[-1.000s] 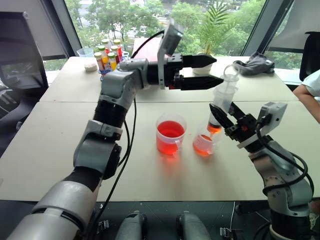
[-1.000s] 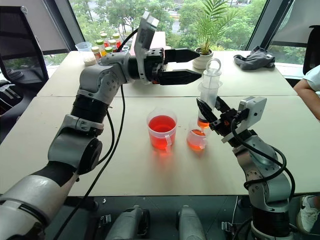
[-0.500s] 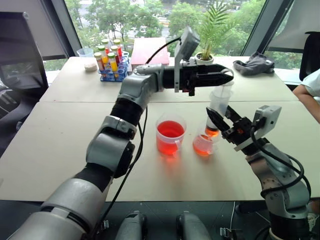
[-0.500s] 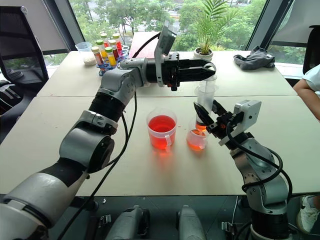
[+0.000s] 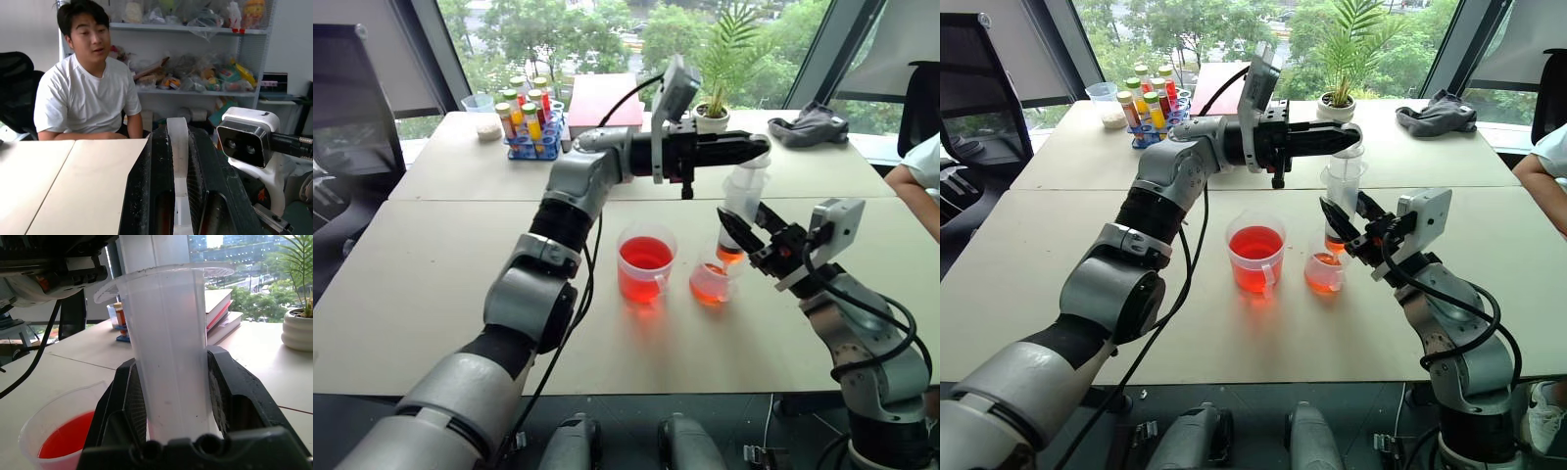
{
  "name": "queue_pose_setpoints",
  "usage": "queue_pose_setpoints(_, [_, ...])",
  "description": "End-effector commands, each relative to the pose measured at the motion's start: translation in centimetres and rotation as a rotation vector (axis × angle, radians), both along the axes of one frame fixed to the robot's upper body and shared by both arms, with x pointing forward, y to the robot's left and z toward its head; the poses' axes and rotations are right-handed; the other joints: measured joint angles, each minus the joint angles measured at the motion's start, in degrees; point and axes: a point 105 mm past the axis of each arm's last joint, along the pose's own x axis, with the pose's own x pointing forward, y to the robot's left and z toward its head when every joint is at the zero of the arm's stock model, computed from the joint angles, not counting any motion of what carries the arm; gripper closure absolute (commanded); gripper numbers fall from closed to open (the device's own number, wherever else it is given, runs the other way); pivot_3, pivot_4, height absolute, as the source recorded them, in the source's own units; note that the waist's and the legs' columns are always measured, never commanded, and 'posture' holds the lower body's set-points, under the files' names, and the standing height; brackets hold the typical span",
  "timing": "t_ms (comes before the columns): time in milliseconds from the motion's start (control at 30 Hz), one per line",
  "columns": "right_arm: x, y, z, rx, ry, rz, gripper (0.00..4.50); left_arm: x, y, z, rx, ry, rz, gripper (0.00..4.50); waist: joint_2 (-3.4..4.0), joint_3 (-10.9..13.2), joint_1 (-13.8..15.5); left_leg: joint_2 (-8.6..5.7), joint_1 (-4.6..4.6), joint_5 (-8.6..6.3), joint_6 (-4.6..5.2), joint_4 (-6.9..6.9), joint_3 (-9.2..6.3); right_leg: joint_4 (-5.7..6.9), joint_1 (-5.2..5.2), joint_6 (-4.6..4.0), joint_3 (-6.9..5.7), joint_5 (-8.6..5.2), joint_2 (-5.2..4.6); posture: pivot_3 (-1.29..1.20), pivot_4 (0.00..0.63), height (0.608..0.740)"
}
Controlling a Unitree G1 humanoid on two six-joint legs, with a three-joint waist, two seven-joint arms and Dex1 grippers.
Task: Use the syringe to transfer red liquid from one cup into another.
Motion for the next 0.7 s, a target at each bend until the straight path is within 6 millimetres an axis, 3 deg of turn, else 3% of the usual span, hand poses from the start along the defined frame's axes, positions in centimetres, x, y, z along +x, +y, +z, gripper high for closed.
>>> queue_pose_setpoints(33, [-1.4, 0.0, 5.0, 0.014, -0.197, -0.002, 3.14, -1.0, -0.9, -1.4, 0.062, -0.011, -0.05, 4.47, 0.0, 0.0, 0.0, 0.0, 0.0, 0.0, 0.0, 0.0, 0.0, 0.0, 0.0, 0.0, 0.0, 0.0, 0.0, 0.0, 0.15, 0.74])
queue_pose_setpoints(533, [-2.2, -0.3, 7.5, 0.011, -0.246, -0.007, 3.14, -1.4, -1.2, -4.4, 0.11, 0.047, -0.052, 4.47, 0.0, 0.0, 0.03, 0.0, 0.0, 0.0, 0.0, 0.01, -0.01, 0.0, 0.02, 0.0, 0.0, 0.0, -0.01, 0.0, 0.15, 0.74])
queue_pose_setpoints(700, [-2.2, -0.1, 7.0, 0.016, -0.208, 0.012, 3.14, -1.2, -0.8, -3.9, 0.098, 0.048, -0.034, 4.47, 0.0, 0.0, 0.04, 0.0, 0.0, 0.0, 0.0, 0.01, -0.01, 0.0, 0.02, 0.0, 0.0, 0.0, -0.01, 0.0, 0.15, 0.74])
